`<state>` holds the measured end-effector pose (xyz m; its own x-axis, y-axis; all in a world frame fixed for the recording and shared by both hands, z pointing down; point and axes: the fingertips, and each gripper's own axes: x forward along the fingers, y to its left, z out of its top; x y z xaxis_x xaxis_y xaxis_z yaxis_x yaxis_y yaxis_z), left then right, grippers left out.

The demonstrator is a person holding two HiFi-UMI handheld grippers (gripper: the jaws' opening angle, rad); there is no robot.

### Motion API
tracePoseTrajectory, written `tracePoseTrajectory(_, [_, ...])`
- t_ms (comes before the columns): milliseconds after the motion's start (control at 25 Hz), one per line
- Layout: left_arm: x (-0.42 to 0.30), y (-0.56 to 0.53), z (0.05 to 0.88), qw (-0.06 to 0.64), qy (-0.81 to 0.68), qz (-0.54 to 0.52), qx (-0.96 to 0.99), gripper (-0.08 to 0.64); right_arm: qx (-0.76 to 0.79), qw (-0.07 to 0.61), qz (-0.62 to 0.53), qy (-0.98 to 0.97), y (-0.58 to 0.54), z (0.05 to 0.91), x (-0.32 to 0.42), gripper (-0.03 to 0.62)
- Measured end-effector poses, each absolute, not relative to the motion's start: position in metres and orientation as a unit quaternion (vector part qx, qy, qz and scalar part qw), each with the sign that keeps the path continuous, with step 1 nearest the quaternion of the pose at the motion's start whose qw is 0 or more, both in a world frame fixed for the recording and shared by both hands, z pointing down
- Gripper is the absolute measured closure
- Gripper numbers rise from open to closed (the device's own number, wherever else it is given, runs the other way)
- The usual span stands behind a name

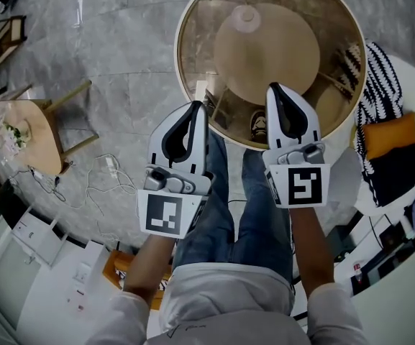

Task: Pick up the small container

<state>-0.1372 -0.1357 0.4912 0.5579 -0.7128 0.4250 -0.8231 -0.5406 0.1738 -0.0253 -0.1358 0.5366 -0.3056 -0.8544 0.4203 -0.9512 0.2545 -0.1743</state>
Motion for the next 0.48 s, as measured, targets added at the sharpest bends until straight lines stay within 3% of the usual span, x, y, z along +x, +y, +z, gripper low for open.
tracePoseTrajectory(480, [-0.14, -0.147, 0.535, 0.187, -0.443, 0.158, 0.862, 0.545, 0.593, 0.134, 0.212, -0.765, -0.151, 0.589, -0.034, 0.575])
